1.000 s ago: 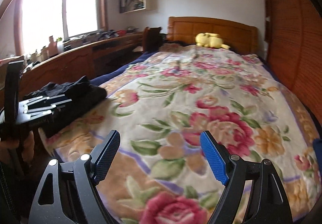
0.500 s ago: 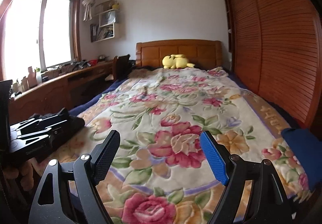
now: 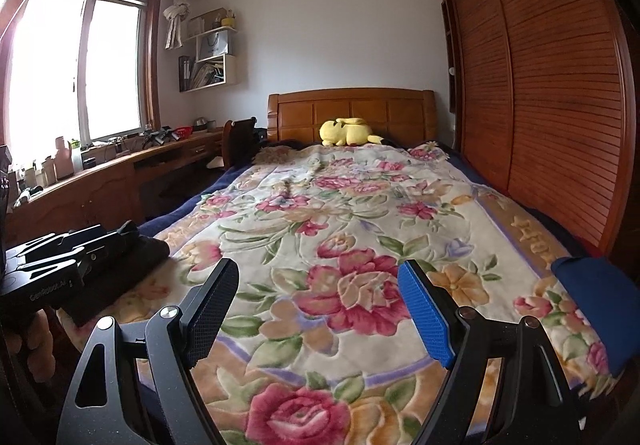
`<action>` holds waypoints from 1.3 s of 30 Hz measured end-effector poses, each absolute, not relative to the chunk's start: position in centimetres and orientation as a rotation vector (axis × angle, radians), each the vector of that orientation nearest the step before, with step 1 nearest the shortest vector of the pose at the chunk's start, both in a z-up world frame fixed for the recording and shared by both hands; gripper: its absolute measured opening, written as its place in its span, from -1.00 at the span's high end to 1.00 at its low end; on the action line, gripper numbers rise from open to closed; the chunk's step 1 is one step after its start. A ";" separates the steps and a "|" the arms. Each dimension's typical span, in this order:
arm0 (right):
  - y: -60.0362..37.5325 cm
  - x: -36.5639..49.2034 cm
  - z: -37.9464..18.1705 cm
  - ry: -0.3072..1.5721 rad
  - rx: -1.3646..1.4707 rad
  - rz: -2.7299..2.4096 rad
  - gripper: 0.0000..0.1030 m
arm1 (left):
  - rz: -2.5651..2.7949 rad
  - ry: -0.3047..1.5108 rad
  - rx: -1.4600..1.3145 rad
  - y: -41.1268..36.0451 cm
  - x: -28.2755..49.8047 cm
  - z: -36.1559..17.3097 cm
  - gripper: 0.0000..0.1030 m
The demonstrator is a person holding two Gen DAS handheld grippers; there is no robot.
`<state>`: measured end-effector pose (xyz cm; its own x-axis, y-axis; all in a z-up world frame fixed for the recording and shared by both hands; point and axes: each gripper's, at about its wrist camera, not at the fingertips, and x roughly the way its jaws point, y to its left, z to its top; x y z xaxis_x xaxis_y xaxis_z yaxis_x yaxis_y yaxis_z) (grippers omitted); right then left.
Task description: Fold large clothes
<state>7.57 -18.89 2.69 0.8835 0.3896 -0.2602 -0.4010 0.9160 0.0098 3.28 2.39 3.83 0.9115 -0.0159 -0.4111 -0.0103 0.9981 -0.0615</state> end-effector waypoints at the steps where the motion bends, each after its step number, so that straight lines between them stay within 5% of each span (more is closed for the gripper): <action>1: -18.9 7.7 2.7 0.261 -0.044 0.411 -0.62 | -0.003 0.425 -0.064 2.4 3.2 3.8 0.16; 39: -20.0 8.3 2.7 0.252 -0.059 0.431 -0.63 | 0.003 0.409 -0.059 1.9 2.5 4.0 0.16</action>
<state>8.28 -19.97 2.74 0.8779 0.4058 -0.2541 -0.4203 0.9074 -0.0032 2.50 1.91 4.03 0.9174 -0.0094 -0.3979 -0.0144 0.9983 -0.0568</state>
